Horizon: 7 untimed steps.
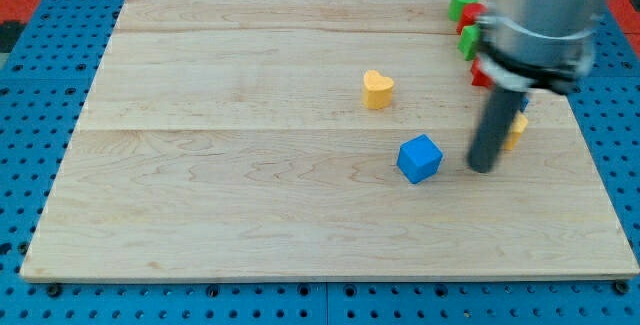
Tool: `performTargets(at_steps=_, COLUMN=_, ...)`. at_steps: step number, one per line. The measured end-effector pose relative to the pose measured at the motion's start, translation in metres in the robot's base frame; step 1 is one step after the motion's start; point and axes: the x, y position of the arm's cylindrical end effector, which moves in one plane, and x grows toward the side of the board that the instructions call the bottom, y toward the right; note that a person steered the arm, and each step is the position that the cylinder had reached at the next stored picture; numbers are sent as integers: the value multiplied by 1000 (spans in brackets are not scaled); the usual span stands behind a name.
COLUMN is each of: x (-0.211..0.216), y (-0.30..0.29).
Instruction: Nudge the green star and red star to the left
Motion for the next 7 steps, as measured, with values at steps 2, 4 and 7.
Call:
performTargets(at_steps=2, x=-44, y=64)
performTargets(at_steps=4, x=-51, y=55)
performTargets(at_steps=7, x=-183, y=95)
